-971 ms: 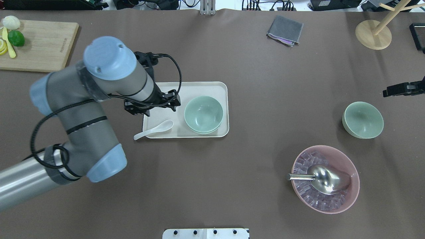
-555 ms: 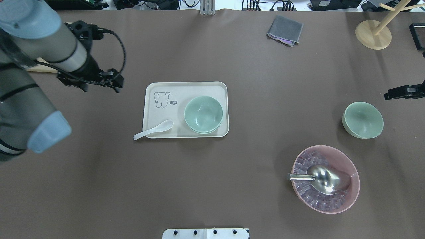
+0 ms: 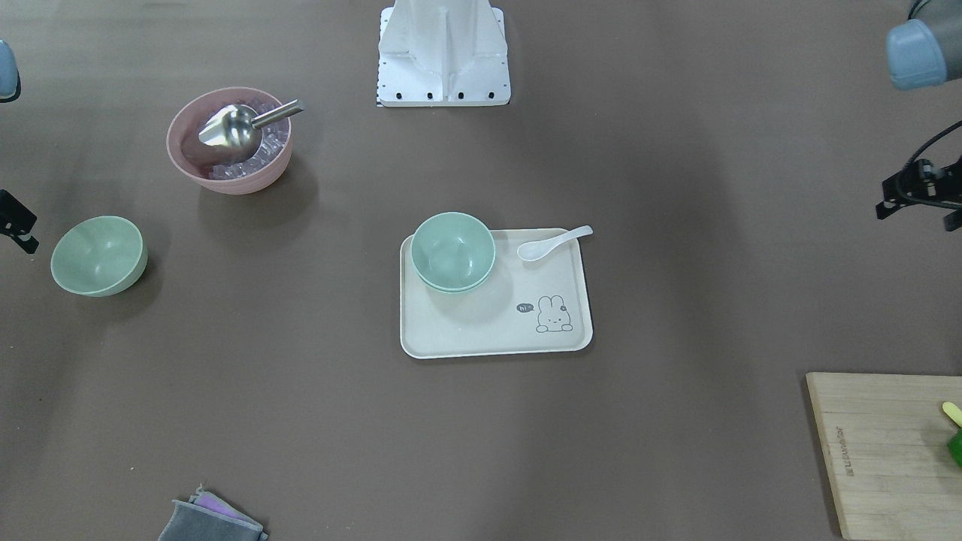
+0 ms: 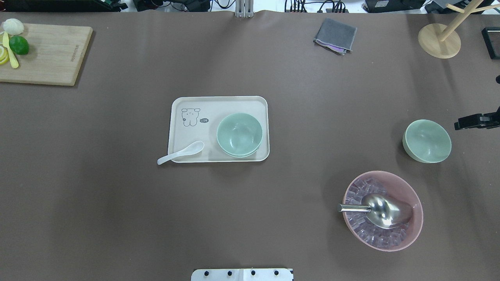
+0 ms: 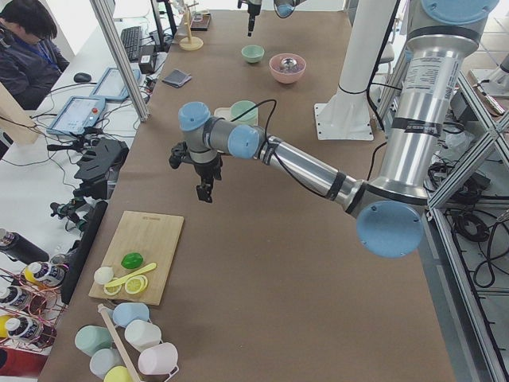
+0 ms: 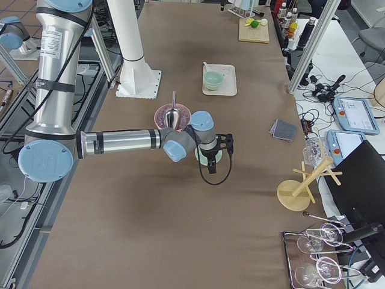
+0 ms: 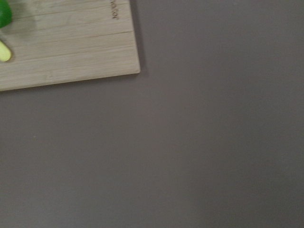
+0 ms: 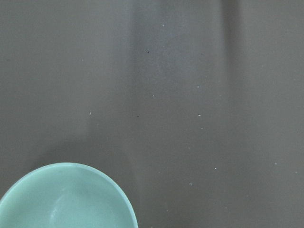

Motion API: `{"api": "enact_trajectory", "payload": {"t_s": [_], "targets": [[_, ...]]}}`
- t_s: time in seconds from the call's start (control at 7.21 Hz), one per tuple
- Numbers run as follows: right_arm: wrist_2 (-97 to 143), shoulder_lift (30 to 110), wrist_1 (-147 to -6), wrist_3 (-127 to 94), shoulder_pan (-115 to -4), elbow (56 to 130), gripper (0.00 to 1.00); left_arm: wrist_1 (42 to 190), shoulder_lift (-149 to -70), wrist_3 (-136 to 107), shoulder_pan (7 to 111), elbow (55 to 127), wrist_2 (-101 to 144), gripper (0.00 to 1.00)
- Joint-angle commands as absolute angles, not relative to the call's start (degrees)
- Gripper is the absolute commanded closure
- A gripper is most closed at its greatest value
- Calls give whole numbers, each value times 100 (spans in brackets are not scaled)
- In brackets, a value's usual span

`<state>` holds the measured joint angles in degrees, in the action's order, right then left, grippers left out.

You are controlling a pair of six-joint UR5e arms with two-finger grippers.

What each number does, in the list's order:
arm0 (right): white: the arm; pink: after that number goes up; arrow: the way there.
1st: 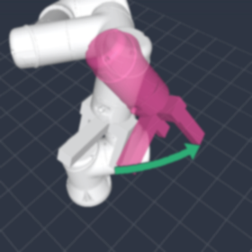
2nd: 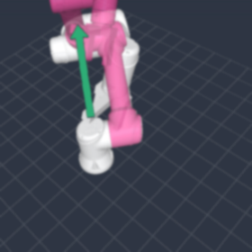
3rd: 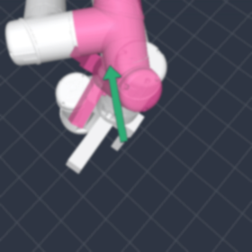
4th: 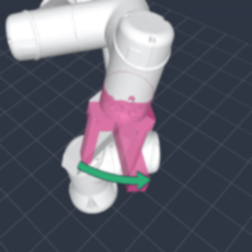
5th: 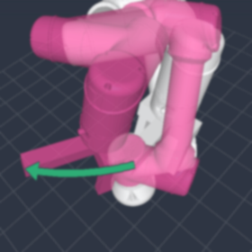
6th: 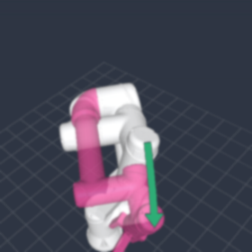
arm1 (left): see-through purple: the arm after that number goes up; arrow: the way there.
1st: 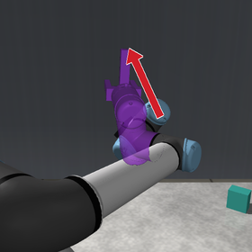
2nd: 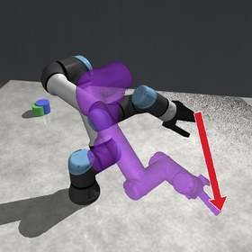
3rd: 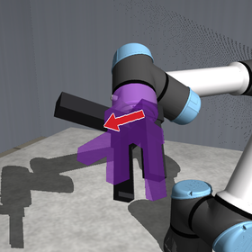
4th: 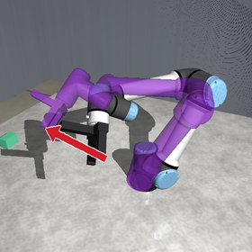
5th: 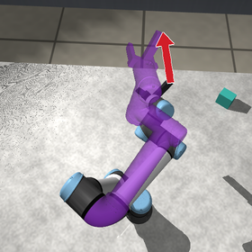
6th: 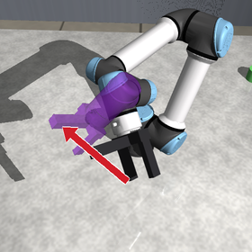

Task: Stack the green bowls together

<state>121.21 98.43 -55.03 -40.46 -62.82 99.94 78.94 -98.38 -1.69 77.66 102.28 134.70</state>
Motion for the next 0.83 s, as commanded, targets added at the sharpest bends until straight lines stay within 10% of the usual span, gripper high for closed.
{"api": "enact_trajectory", "payload": {"t_s": [0.0,0.42,0.69], "targets": [[12120,9442,-6138,-4052,-5951,9993,2,7884,-9669,211,7998,10099,13526,2],[12076,9492,-6205,-4043,-5740,9932,14,7936,-9334,211,8016,10300,13526,2],[12059,9745,-6127,-4078,-5730,9932,43,7937,-9325,194,8016,10309,13526,2]]}}
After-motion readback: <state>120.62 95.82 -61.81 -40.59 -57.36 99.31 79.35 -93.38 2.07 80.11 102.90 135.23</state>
